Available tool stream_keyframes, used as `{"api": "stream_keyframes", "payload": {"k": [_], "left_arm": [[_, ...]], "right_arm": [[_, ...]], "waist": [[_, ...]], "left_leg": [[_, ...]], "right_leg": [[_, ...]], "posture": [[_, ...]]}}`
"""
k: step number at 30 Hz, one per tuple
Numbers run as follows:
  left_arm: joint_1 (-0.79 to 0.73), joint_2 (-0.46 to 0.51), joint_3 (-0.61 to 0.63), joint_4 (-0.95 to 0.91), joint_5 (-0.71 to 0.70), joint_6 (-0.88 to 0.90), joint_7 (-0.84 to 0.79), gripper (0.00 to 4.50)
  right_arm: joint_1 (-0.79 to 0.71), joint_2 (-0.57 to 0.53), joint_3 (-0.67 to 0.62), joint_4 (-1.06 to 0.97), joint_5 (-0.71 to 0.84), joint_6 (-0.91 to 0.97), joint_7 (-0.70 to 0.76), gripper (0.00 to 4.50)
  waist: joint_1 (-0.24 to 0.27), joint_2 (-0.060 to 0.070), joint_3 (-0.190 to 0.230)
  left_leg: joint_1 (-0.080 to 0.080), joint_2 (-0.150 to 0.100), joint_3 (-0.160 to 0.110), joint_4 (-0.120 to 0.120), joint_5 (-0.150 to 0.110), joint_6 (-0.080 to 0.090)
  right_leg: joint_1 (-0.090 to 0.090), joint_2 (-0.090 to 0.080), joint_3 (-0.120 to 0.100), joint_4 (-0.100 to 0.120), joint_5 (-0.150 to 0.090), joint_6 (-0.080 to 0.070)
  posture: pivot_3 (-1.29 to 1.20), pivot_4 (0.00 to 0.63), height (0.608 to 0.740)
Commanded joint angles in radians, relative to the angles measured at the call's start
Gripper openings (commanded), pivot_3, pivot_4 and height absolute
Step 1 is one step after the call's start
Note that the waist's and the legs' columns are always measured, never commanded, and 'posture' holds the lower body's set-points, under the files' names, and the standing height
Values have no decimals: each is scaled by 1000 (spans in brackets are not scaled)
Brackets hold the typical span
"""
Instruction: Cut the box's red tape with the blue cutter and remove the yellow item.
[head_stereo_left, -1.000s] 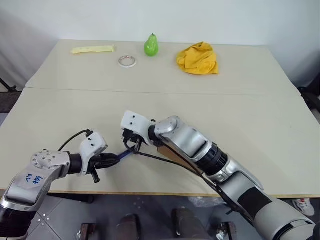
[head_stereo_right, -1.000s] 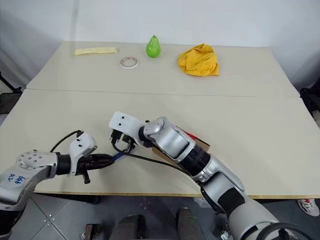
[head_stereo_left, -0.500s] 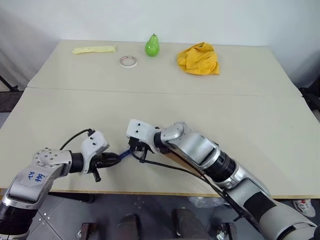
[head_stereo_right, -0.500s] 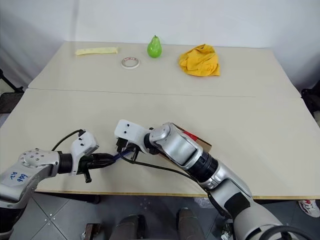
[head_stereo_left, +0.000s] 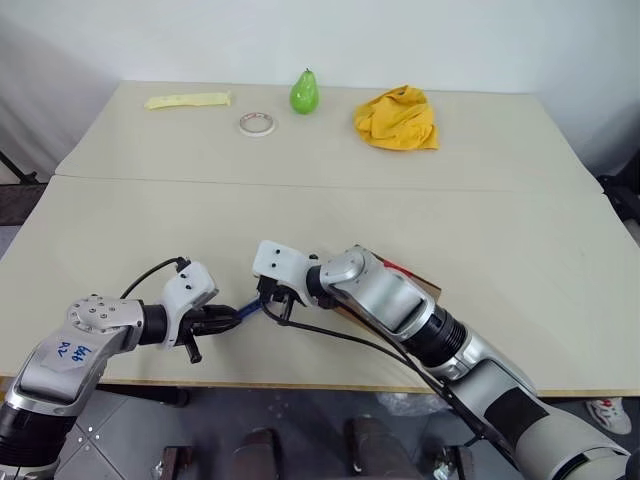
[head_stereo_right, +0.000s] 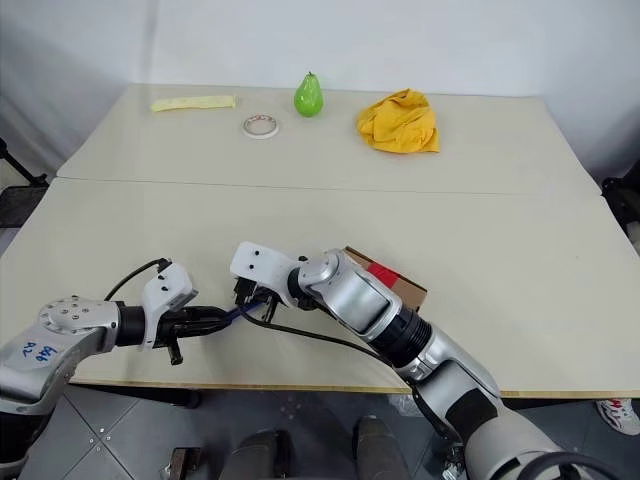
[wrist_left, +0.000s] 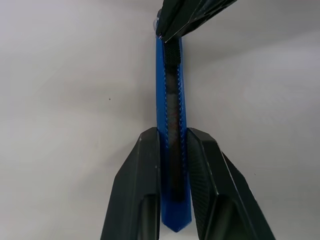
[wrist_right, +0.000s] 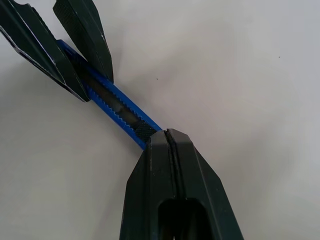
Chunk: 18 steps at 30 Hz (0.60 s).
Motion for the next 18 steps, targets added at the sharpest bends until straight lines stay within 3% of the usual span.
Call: {"api": "stream_keyframes", "payload": {"k": [1, 18], "left_arm": [[10, 0, -27, 11, 13, 3, -7, 454], [5, -1, -30, 24, 22, -13, -16, 454]], "right_arm": [[22, 19, 36, 6, -7, 11, 13, 6], [0, 116, -3, -6, -12, 13, -4, 6]], "waist": [[0, 1, 0], [-2, 4, -1]], "left_leg": [[0, 0, 0, 0, 0, 0], [1, -1, 0, -2, 0, 0]], "right_leg": [[0, 0, -1, 0, 0, 0], [0, -8, -7, 0, 1, -3]], "posture": [[0, 150, 740], [0, 150, 740]]}}
